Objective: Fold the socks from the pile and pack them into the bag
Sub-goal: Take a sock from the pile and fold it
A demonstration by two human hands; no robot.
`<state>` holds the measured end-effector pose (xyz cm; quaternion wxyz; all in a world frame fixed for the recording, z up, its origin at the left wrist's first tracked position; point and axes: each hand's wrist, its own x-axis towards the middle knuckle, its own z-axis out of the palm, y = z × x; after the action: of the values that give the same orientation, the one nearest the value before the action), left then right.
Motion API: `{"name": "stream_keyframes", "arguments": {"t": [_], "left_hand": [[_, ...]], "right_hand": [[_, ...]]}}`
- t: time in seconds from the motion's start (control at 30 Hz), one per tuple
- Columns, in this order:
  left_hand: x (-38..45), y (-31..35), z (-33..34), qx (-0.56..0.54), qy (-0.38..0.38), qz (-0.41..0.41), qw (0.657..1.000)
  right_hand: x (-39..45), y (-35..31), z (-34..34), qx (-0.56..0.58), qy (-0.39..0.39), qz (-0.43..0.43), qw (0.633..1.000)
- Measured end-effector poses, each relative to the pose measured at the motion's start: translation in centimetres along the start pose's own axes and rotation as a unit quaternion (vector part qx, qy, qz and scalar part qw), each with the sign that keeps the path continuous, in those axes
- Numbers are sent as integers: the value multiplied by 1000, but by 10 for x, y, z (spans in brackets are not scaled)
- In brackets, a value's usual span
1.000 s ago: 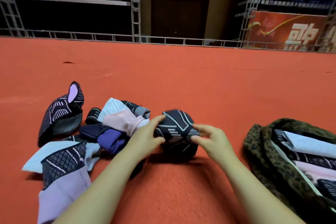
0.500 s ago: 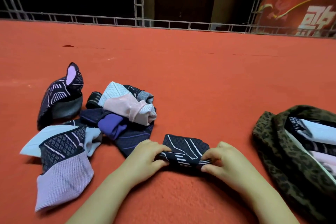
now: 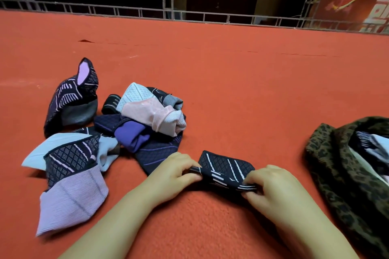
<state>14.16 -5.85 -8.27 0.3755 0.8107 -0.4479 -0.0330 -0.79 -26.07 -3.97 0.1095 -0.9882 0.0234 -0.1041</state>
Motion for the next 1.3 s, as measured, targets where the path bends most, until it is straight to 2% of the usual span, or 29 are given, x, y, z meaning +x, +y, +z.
{"name": "stream_keyframes", "arguments": {"t": [0.17,0.23,0.33,0.47,0.53,0.6,0.7,0.77,0.9,0.97,1.0,1.03,1.1,1.17,1.2,1.3], "left_hand": [[-3,-1,1,11,-7,24,1000],[-2,3,2,14,-5,13,1000],[-1,9,2,15,6,-35,999],[1,7,7,13,53,-95,994],[3,10,10,10,64,-130,989],[3,13,11,29,73,-148,986],[2,13,13,162,72,-159,971],[4,11,13,209,47,-189,958],[2,13,14,213,-46,-201,955],[-2,16,14,136,-45,-211,967],[-5,22,14,35,-23,-223,974],[-8,30,14,-89,-2,-227,970],[-11,54,20,-284,45,-220,932],[-12,78,28,-323,79,-205,920],[-9,92,33,-322,98,-198,920],[2,133,45,-311,129,-176,925]], "right_hand": [[0,7,1,132,-27,-30,990],[0,5,1,198,-50,-3,979],[-1,5,5,354,-70,73,930],[4,6,17,448,-42,159,879],[9,6,25,402,-20,200,893],[12,6,30,298,-15,228,927],[15,3,31,153,-40,249,956],[15,0,28,108,-63,254,959],[12,-7,30,86,-100,230,964],[11,-5,31,110,-91,219,965],[9,-4,30,154,-70,220,961],[6,-4,29,220,-42,228,948],[-3,-6,21,367,20,245,897],[-15,-6,13,454,81,253,851],[-24,-3,4,461,118,254,842],[-50,7,-34,403,237,244,850]]}}
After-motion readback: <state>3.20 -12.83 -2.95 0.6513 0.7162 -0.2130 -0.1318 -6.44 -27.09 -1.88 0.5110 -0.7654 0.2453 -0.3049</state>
